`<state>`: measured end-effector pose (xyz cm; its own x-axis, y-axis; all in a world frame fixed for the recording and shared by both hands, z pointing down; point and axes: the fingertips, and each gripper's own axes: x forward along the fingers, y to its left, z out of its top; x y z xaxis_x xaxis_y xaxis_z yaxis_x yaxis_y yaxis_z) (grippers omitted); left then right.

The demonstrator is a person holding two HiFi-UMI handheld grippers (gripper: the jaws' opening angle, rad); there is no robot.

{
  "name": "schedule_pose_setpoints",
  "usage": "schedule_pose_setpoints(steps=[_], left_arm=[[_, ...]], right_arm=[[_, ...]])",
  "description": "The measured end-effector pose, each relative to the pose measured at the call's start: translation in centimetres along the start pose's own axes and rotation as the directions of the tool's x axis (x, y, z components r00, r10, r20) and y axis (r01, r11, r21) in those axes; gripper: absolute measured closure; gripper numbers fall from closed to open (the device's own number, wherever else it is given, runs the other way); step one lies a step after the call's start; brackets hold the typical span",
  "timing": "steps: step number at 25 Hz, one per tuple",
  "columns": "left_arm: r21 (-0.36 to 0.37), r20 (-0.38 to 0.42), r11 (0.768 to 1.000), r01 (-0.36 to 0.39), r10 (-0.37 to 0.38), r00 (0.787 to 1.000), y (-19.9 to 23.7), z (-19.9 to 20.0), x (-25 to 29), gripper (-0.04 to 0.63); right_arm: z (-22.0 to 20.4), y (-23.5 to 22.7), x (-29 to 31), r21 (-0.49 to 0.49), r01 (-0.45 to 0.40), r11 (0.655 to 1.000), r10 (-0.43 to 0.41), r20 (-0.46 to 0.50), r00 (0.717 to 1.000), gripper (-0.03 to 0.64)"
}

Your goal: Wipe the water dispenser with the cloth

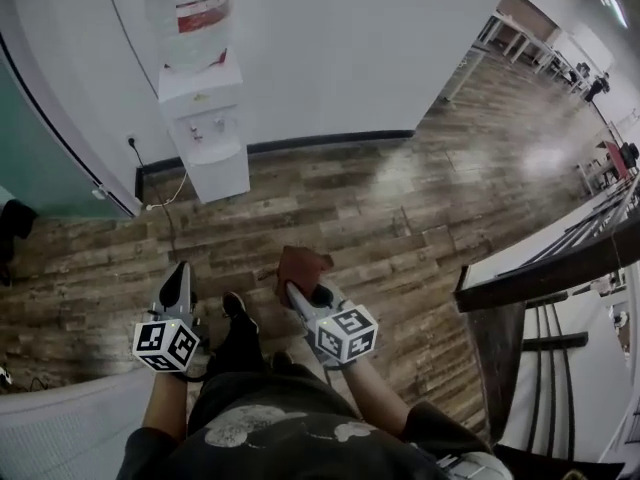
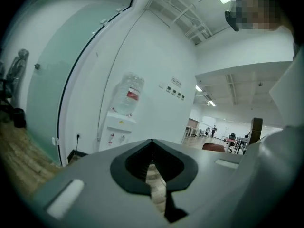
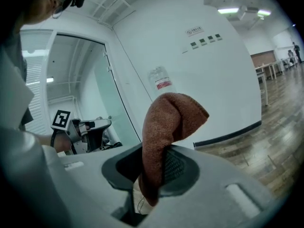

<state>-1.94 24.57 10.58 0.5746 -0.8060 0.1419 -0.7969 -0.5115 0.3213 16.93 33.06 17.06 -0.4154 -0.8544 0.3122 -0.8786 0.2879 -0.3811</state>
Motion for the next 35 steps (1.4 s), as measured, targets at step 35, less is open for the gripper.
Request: schedule_pose_setpoints(steps=[35], left_arm=[[-0.002,-0.021,0.986,0.167,-0.167,0.986,12.7,0.3,-24.4,0.577]], right_arm=[[-10.9,28.0,-2.7,0.03,0.162,0.986,-0.164,0.069,0.984,0.554]])
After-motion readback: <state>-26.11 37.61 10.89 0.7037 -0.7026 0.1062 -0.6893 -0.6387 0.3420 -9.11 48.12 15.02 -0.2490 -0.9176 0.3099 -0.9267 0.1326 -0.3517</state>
